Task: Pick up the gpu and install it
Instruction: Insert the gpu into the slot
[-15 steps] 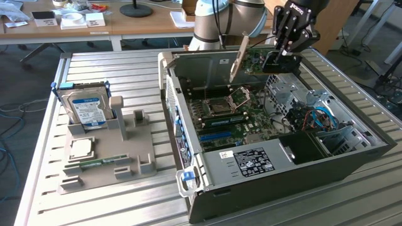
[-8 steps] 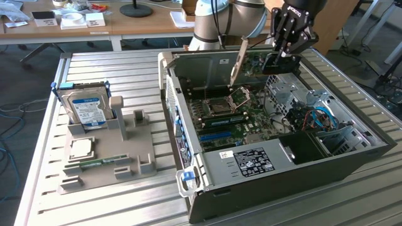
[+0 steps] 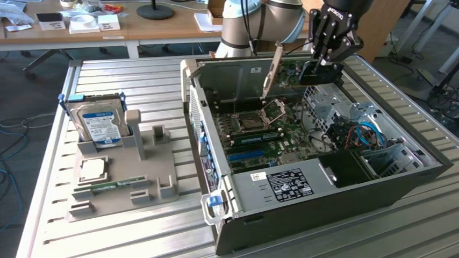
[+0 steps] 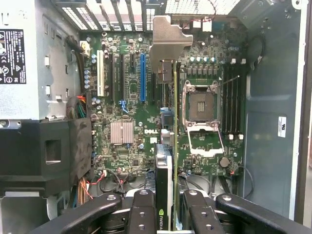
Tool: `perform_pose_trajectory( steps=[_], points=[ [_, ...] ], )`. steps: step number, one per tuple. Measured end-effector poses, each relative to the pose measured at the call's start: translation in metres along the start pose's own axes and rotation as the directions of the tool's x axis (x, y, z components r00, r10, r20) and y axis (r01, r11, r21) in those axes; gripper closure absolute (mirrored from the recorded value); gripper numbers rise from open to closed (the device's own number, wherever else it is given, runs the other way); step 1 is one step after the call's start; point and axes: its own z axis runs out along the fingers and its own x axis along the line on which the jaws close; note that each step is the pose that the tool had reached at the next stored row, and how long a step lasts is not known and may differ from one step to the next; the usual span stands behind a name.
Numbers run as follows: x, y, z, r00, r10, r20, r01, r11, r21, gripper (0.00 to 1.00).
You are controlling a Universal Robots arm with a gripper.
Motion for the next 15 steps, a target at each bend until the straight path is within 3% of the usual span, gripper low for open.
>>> perform_pose_trajectory(
  steps=[9, 15],
  points=[
    [0.0055, 0.0005, -0.0001, 1.0, 0.0, -0.0001, 0.0, 1.0, 0.0, 0.74],
    [0.0062, 0.0089, 0.001, 1.0, 0.0, -0.0001, 0.0, 1.0, -0.0001, 0.74]
  ],
)
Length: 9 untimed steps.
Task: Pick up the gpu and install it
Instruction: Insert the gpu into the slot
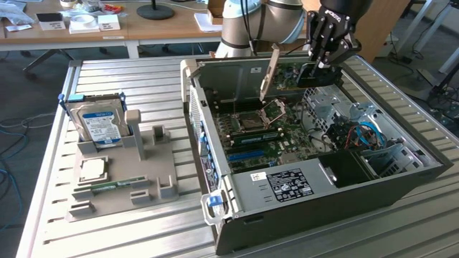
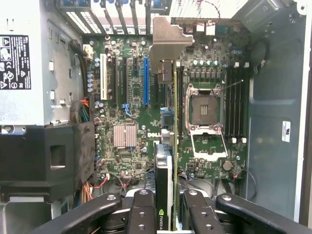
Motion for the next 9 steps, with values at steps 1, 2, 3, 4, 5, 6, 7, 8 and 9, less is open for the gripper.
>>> perform_pose_trajectory(
  steps=[1, 2, 3, 4, 5, 6, 7, 8, 9],
  points=[
    [0.0001, 0.0017, 0.0005, 1.0, 0.0, 0.0002, 0.0, 1.0, 0.0001, 0.74],
    [0.0002, 0.0034, 0.0011, 1.0, 0.0, 0.0002, 0.0, 1.0, 0.0001, 0.74],
    [0.0002, 0.0042, 0.0016, 1.0, 0.0, 0.0, 0.0, 1.0, 0.0, 0.74],
    [0.0002, 0.0044, 0.0017, 1.0, 0.0, -0.0001, 0.0, 1.0, 0.0, 0.74],
    [0.0002, 0.0044, 0.0017, 1.0, 0.0, -0.0001, 0.0, 1.0, 0.0, 0.74],
    [0.0002, 0.0044, 0.0017, 1.0, 0.0, -0.0001, 0.0, 1.0, 0.0, 0.74],
    [0.0002, 0.0045, 0.0018, 1.0, 0.0, 0.0007, 0.0, 1.0, -0.0002, 0.74],
    [0.0003, 0.0049, 0.0019, 1.0, 0.0, 0.0036, 0.0, 1.0, 0.0, 0.74],
    [0.0003, 0.0052, 0.0019, 1.0, 0.0, 0.0066, 0.0, 1.0, 0.0, 0.74]
  ],
)
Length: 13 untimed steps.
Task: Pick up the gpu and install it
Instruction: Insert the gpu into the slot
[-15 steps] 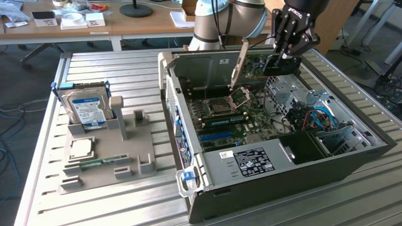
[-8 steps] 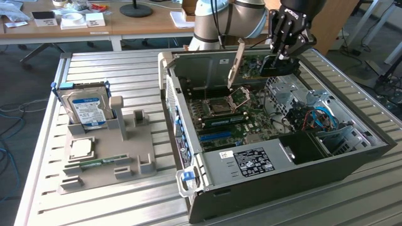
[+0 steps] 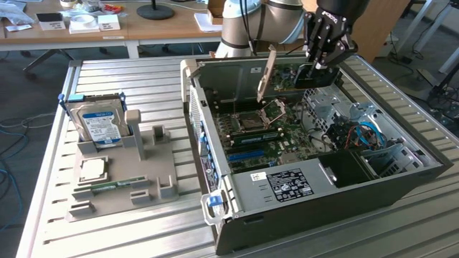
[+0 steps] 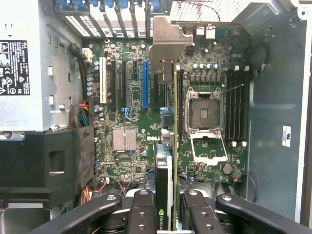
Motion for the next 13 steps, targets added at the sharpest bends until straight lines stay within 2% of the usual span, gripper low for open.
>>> perform_pose_trajectory(
  steps=[5, 10, 13],
  points=[
    [0.0002, 0.0007, 0.0, 0.9999, 0.0, 0.0122, 0.0, 1.0, -0.0002, 0.74],
    [0.0002, 0.0007, 0.0005, 0.9999, 0.0, 0.0123, 0.0, 1.0, -0.0003, 0.74],
    [0.0004, 0.0016, 0.0042, 0.9999, 0.0, 0.0125, 0.0, 1.0, -0.0003, 0.74]
  ],
)
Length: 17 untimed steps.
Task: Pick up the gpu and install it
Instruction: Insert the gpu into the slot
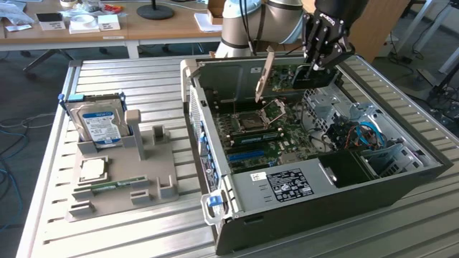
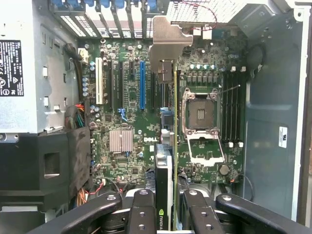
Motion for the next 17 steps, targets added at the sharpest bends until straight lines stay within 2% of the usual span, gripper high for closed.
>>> perform_pose_trajectory(
  steps=[17],
  points=[
    [0.0006, 0.006, 0.0103, 1.0, 0.0, -0.0001, 0.0, 1.0, -0.0001, 0.74]
  ],
)
